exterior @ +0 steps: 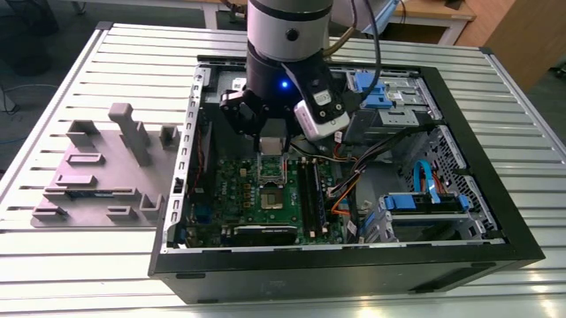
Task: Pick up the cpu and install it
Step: 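Pick up the cpu and move it towards the insertion slot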
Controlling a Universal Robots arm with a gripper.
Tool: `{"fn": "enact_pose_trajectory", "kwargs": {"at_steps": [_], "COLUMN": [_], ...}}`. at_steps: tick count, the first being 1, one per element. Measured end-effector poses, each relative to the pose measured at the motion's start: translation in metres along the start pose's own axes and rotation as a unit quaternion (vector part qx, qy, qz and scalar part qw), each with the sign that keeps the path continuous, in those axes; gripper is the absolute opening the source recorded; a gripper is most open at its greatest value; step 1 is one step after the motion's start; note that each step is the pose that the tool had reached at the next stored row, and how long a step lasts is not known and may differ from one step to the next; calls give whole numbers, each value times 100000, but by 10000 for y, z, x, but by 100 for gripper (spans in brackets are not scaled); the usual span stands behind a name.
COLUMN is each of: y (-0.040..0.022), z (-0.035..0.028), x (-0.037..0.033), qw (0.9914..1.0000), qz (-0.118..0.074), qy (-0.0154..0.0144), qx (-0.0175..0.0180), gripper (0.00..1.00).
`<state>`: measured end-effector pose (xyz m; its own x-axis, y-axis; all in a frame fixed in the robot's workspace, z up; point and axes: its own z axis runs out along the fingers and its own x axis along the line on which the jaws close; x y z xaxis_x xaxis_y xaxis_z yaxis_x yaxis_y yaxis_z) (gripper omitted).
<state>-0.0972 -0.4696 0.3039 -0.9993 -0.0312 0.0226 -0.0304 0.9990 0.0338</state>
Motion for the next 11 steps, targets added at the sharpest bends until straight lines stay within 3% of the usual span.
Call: {"fn": "enact_pose_trajectory", "kwargs": {"at_steps": [11], "y": [-54], "z": [192], "x": [-3], "qw": [100000], "qz": [3], "qy": [2], "qx": [1], "gripper": [47]}}
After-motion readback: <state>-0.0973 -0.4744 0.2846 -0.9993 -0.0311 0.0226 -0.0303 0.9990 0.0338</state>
